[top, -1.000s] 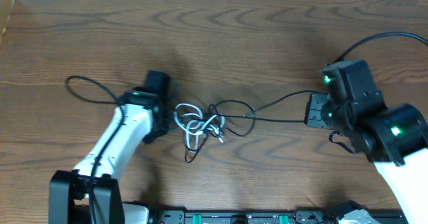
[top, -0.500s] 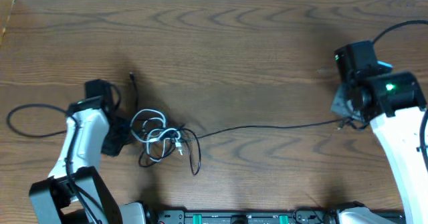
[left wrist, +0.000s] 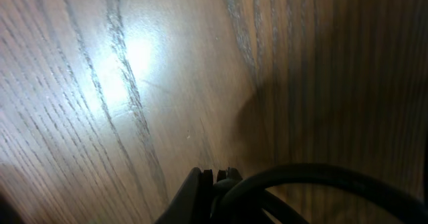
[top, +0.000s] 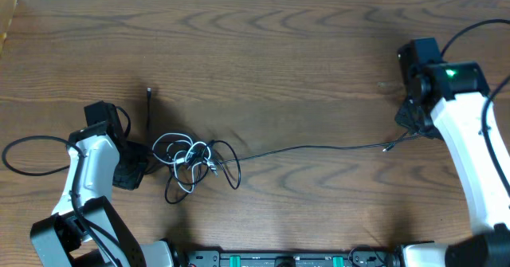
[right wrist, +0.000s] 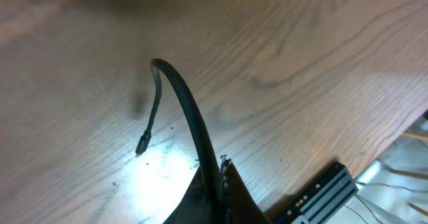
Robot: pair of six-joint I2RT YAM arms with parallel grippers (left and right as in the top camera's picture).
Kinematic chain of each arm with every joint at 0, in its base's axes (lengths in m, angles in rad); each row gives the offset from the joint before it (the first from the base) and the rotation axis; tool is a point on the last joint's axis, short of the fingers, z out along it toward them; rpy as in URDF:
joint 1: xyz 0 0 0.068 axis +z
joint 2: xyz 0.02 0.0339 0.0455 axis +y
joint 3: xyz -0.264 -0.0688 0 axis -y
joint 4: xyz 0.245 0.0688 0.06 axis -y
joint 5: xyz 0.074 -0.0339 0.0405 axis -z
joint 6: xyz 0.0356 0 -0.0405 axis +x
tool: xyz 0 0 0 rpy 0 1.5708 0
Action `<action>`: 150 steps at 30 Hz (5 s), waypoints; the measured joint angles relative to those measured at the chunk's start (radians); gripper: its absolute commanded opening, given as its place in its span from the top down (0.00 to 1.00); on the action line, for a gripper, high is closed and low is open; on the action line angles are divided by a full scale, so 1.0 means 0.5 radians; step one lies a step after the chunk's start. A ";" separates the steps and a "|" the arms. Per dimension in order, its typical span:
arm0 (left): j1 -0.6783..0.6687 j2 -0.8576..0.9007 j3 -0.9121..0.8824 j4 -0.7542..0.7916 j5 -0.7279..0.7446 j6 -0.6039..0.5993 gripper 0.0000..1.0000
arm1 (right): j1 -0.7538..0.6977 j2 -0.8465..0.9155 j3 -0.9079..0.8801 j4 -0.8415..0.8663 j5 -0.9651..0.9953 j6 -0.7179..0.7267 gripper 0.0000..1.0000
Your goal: Untangle cables
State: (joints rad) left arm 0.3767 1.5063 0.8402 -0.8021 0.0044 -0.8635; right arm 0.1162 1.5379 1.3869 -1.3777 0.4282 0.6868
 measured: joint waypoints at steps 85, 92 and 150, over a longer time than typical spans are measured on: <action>-0.451 0.000 0.000 0.380 0.489 0.539 0.87 | 1.493 0.895 0.296 1.118 -1.086 1.041 0.58; -0.451 0.000 0.000 0.380 0.489 0.539 0.87 | 1.559 0.895 0.286 1.177 -1.117 1.318 0.60; -0.451 0.000 0.000 0.386 0.490 0.539 0.86 | 1.798 0.956 0.024 1.897 -0.636 1.667 0.68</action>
State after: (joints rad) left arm 0.1513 1.5063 0.8402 -0.6090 0.2493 -0.5938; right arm 1.0149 2.0159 1.3991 -0.4290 0.1104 1.5204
